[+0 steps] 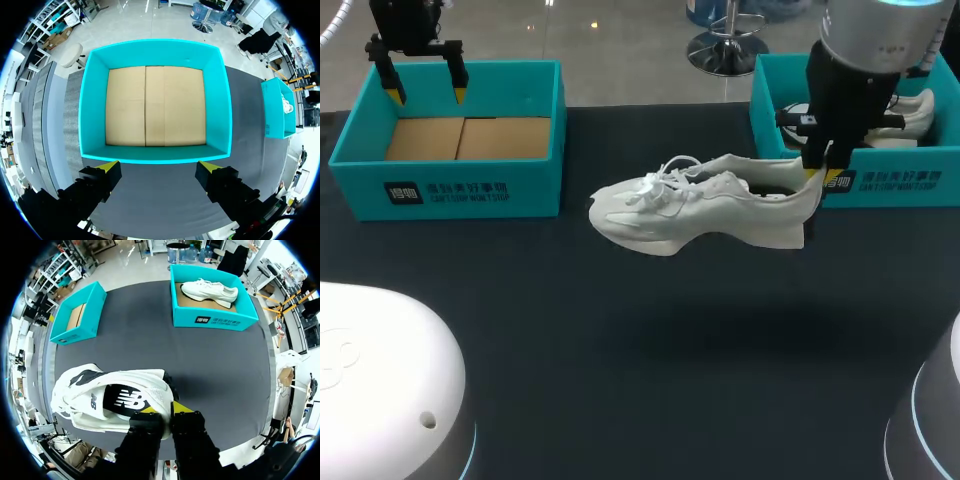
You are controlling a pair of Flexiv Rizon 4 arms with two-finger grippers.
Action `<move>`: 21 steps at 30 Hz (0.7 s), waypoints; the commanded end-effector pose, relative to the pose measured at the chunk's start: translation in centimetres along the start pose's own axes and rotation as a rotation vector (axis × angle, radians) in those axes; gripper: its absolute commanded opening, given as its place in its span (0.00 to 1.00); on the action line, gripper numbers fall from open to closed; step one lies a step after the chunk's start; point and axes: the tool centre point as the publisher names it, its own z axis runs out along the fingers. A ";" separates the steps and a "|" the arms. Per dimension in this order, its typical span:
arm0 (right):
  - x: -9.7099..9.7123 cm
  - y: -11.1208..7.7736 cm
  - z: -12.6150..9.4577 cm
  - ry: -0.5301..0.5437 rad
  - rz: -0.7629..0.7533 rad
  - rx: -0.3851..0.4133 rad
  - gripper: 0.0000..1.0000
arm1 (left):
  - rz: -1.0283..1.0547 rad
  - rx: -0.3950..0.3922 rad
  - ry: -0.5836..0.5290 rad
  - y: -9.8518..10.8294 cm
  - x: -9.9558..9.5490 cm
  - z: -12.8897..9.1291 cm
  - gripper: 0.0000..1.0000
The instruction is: Take the shoe out of the shoebox, open the shoe tongue, remove and reinsert the insole, then place the shoe into the shoebox
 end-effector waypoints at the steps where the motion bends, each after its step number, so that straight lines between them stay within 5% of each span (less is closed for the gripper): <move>1: 0.0 0.0 0.0 -0.007 0.010 0.005 0.00 | 0.000 0.000 -0.001 0.0 0.0 0.0 1.00; 7: 0.8 -1.1 2.0 -0.010 0.015 0.022 0.00 | 0.000 0.000 -0.001 0.0 0.0 0.0 1.00; 21: 2.9 -3.5 13.0 0.034 0.065 0.022 0.00 | 0.000 0.000 -0.001 0.0 0.0 0.0 1.00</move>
